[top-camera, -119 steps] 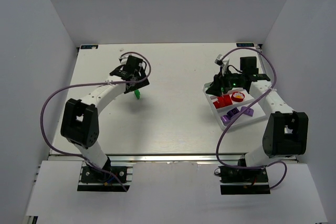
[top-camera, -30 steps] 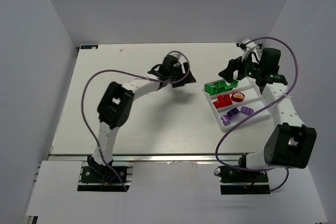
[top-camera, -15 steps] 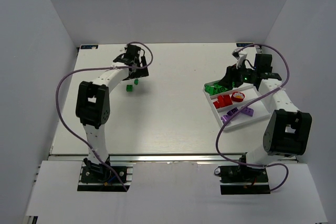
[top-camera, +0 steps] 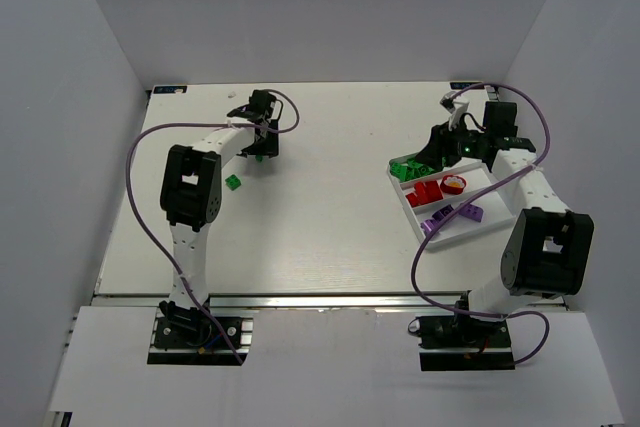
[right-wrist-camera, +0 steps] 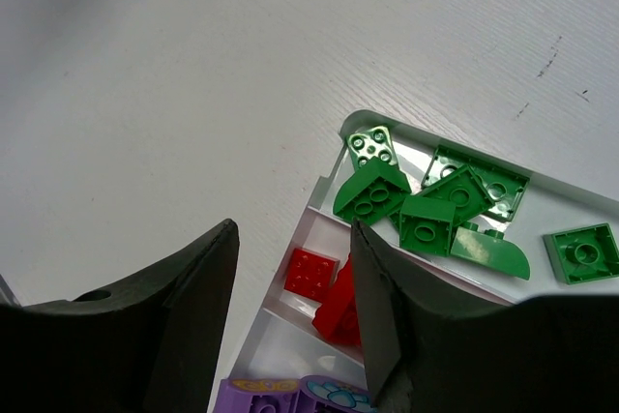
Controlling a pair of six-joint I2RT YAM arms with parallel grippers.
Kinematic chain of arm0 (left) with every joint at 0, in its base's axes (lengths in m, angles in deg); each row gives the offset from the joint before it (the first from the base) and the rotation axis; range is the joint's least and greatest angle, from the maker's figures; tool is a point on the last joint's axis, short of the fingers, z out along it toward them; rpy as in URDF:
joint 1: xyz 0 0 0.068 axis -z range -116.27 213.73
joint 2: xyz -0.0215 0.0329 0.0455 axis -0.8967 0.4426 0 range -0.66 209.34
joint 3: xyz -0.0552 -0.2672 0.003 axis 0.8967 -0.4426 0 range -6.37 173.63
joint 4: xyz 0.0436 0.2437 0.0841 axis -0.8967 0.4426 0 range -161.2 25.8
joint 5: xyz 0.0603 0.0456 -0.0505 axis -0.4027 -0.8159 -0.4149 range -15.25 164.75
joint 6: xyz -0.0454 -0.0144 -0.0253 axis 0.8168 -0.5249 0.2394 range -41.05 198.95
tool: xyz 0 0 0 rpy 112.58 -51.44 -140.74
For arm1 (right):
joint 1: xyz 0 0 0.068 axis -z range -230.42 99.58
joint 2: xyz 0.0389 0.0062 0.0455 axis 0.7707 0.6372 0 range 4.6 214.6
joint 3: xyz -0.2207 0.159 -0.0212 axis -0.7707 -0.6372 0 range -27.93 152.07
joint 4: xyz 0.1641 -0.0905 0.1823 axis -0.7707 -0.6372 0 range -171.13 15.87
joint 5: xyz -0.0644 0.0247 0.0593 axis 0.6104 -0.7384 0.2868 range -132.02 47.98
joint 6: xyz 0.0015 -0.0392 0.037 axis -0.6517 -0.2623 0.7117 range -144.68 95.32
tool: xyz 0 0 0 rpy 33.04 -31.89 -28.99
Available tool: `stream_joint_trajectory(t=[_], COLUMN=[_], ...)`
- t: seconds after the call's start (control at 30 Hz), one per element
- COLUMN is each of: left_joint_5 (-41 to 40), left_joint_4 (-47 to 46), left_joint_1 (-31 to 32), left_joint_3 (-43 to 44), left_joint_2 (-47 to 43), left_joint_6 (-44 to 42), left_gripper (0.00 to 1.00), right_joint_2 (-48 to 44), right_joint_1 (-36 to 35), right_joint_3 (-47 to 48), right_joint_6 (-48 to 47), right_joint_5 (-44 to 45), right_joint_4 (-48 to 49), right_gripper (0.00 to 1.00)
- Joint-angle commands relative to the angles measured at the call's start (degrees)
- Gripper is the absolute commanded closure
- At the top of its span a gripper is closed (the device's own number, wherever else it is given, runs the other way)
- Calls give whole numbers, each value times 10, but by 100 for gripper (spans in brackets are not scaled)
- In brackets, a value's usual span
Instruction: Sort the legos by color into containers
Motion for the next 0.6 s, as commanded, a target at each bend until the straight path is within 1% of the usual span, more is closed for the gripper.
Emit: stream_joint_trajectory(t=[0.0,0.07,0.1,0.2,0.23,0.3,0.33,0.37,0.43,0.53,0.57], left_joint_5=[-8,-6,-5,6,10,17,17,18,23,36,48], left_joint_4=[-10,-16,-17,-21,-22,-26,-27,-29,-33,-37,-40], left_joint_1=[0,-1,-1,-5,-6,-8,-8,-9,-11,-13,-13], left_joint_3=[17,18,18,20,21,20,20,17,16,13,10], left_joint_2=[-1,2,6,16,18,20,22,21,21,18,13], left_joint_6=[-14,-15,-16,-16,-15,-12,-12,-12,-10,-8,-6], left_gripper=[27,29,32,36,41,45,45,48,51,61,68], right_joint_2=[2,3,3,4,5,4,4,4,1,-1,-1], right_joint_1=[-4,-4,-5,-5,-5,-5,-5,-5,-5,-6,-7], right_joint_3=[17,15,15,17,17,19,18,16,15,10,9], right_joint_6=[-4,-4,-4,-4,-4,-4,-4,-4,-4,-6,-9], right_joint_5=[-14,-14,-13,-14,-13,-15,-14,-15,-15,-15,-16], right_joint_4=[-7,-6,-6,-6,-7,-7,-8,-8,-9,-11,-14], right_gripper=[45,45,45,45,45,45,45,45,45,45,46])
